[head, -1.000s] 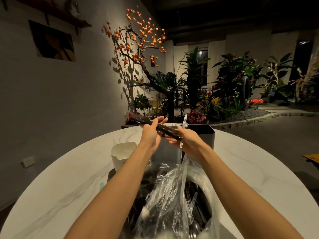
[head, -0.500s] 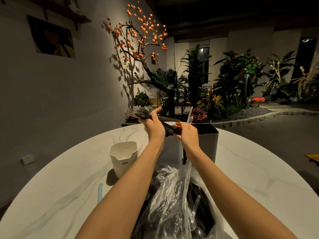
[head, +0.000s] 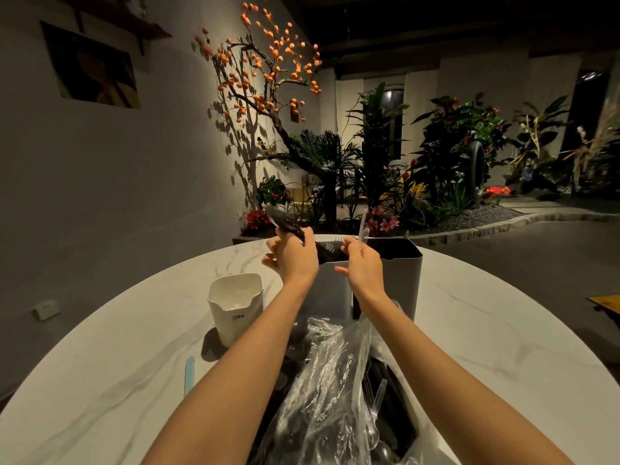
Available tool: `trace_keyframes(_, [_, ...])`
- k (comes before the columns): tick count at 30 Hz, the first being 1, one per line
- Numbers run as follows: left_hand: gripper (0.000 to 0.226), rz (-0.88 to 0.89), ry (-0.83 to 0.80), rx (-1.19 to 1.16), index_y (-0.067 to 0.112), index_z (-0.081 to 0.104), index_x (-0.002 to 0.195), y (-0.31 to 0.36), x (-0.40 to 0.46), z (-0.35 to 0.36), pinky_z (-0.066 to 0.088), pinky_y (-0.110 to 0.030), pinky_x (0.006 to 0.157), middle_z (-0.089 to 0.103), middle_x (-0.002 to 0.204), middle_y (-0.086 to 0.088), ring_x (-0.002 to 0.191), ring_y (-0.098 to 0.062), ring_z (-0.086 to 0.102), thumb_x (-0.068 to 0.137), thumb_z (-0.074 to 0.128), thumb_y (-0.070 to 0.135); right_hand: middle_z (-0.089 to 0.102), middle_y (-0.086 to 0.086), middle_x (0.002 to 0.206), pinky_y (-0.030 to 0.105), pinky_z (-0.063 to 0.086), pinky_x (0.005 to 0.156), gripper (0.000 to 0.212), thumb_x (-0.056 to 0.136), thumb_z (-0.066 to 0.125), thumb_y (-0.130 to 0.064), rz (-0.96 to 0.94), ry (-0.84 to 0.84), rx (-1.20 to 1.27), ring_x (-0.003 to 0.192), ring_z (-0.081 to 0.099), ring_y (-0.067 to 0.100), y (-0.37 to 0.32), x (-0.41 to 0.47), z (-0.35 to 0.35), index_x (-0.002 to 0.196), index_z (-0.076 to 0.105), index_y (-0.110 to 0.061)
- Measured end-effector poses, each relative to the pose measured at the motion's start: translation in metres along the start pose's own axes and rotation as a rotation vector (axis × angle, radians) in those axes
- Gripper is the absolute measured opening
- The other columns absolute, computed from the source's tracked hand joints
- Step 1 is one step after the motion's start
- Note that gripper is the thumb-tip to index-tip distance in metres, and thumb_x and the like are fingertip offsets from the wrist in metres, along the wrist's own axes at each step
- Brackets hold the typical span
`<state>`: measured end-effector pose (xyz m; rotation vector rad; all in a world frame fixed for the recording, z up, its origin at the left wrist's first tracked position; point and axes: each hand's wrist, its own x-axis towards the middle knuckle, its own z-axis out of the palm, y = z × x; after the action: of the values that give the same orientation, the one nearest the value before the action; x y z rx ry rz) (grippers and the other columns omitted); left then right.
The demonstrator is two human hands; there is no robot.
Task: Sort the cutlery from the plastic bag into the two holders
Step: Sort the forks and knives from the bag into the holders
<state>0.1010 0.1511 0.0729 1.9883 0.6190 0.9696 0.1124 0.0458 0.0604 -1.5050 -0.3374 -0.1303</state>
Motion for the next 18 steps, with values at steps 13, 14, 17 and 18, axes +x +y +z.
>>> trace_keyframes(13, [0.055, 0.125, -0.085, 0.212, 0.007, 0.062, 0.101, 0.004, -0.007, -0.006, 0.011, -0.046, 0.114, 0.059, 0.120, -0.008, 0.130, -0.024, 0.039, 0.092, 0.046, 0.059, 0.058, 0.009, 0.116, 0.035, 0.055, 0.083, 0.033, 0.103, 0.034, -0.013, -0.007, -0.082, -0.033, 0.107, 0.056, 0.019, -0.002, 0.002, -0.006, 0.122, 0.060, -0.005])
trace_keyframes(14, [0.055, 0.133, -0.088, 0.210, 0.007, 0.062, 0.099, 0.004, -0.006, -0.007, 0.015, -0.045, 0.113, 0.059, 0.121, -0.008, 0.129, -0.024, 0.039, 0.092, 0.047, 0.059, 0.059, 0.011, 0.117, 0.036, 0.055, 0.084, 0.034, 0.103, 0.034, -0.013, -0.005, -0.088, -0.036, 0.109, 0.057, 0.021, -0.003, 0.001, -0.006, 0.121, 0.060, -0.004])
trace_keyframes(17, [0.048, 0.160, -0.106, 0.306, 0.014, 0.052, 0.079, 0.006, -0.004, -0.011, 0.020, -0.046, 0.110, 0.061, 0.112, -0.006, 0.125, -0.025, 0.041, 0.091, 0.048, 0.060, 0.060, 0.019, 0.121, 0.037, 0.054, 0.084, 0.033, 0.102, 0.034, -0.014, -0.003, -0.103, -0.039, 0.117, 0.055, 0.028, -0.003, 0.001, -0.007, 0.118, 0.061, -0.003])
trace_keyframes(18, [0.048, 0.151, -0.141, 0.361, 0.015, 0.050, 0.079, 0.007, -0.003, -0.012, 0.019, -0.047, 0.110, 0.061, 0.111, -0.005, 0.126, -0.024, 0.040, 0.090, 0.047, 0.062, 0.060, 0.020, 0.122, 0.037, 0.053, 0.084, 0.032, 0.102, 0.034, -0.013, -0.005, -0.107, -0.041, 0.117, 0.055, 0.028, -0.003, 0.001, -0.007, 0.116, 0.061, -0.004])
